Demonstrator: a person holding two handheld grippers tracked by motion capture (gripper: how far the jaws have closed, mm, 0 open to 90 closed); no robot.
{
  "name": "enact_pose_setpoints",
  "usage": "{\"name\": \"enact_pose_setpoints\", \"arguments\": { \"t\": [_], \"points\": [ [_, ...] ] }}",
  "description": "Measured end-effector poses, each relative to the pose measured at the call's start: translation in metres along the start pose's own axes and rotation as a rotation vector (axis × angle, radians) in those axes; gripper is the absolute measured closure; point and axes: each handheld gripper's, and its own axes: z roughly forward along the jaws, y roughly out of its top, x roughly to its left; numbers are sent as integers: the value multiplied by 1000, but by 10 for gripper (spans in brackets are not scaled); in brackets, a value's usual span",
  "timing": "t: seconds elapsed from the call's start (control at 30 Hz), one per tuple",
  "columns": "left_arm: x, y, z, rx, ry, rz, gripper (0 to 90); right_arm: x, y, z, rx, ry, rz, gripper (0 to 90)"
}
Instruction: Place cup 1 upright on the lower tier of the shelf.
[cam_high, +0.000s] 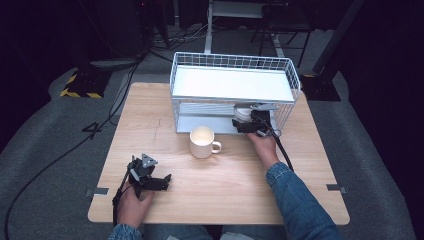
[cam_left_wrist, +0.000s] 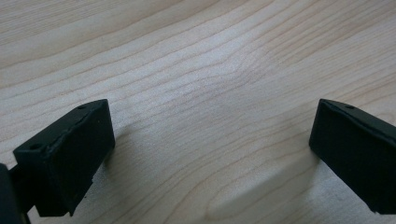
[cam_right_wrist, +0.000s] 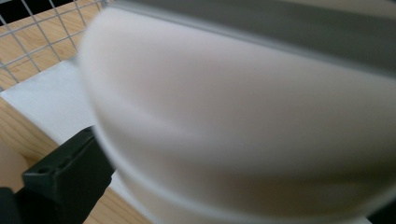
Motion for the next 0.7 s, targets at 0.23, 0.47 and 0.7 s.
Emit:
{"name": "enact_pose_setpoints", "arguments": {
  "t": [0.23, 0.47, 0.7],
  "points": [
    [0, 1, 1, 0, 0, -2, 6, 4, -6, -15, -16, -5, -7, 0],
    [0, 2, 2, 2, 0, -1, 6, 7, -8, -33, -28, 6, -9, 0],
    [0, 3, 2, 0, 0, -1, 6, 12, -8, -57, -26, 23, -41, 0]
  ]
}}
